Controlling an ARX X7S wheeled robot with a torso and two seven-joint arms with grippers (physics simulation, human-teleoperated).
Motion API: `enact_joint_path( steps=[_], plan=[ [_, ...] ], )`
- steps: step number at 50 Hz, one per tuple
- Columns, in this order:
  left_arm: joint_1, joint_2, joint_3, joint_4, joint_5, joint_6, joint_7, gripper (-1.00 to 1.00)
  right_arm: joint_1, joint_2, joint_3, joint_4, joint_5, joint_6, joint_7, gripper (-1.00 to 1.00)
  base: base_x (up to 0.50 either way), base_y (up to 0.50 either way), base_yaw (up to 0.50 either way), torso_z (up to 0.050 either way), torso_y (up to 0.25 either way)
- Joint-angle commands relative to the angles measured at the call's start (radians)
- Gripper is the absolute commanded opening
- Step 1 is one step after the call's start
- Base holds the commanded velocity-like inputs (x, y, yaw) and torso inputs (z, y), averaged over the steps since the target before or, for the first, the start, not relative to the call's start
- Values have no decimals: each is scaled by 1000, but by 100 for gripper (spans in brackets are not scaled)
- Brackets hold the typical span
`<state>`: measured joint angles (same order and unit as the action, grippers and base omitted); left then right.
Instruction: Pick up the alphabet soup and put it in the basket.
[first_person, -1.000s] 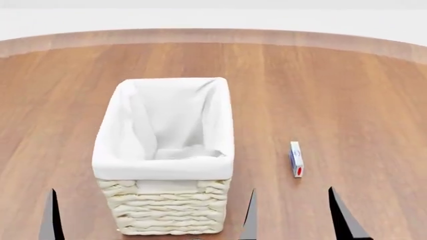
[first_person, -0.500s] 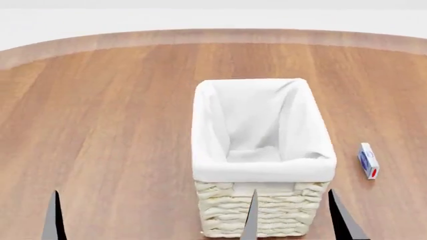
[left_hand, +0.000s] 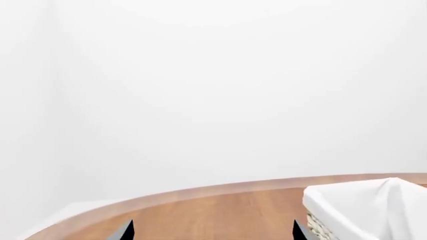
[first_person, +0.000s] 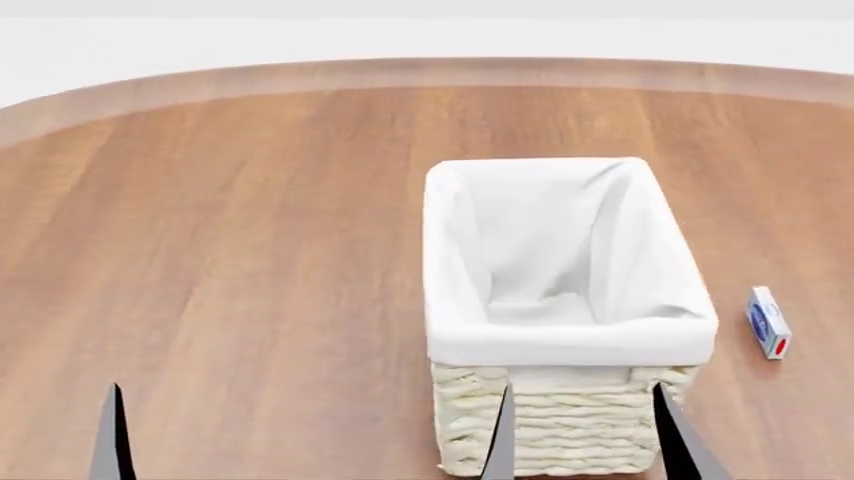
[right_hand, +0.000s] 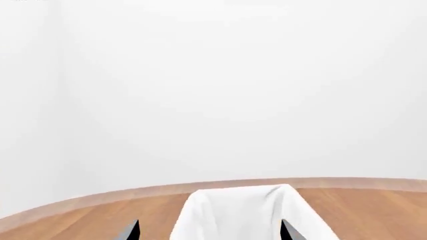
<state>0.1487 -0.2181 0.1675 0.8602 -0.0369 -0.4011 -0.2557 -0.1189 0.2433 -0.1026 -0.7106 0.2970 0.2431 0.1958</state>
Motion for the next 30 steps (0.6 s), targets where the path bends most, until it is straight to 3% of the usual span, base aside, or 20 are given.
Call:
enact_joint_path(
  steps=[1,15,30],
  plan=[
    [-3,-6,7,-3,-6,0,-8,100,-2,11,-1,7,16,-10,9,100,0,-305,0,0,0],
    [-10,-13,7,-19,-10,3,-18,100,2,54,-7,-54,-19,18,34,100,0,0,0,0,0],
    [-27,-24,14,-63,8,4,-45,100,-92,230,263,-106,101,87,5,100,0,0,0,0,0]
  ],
)
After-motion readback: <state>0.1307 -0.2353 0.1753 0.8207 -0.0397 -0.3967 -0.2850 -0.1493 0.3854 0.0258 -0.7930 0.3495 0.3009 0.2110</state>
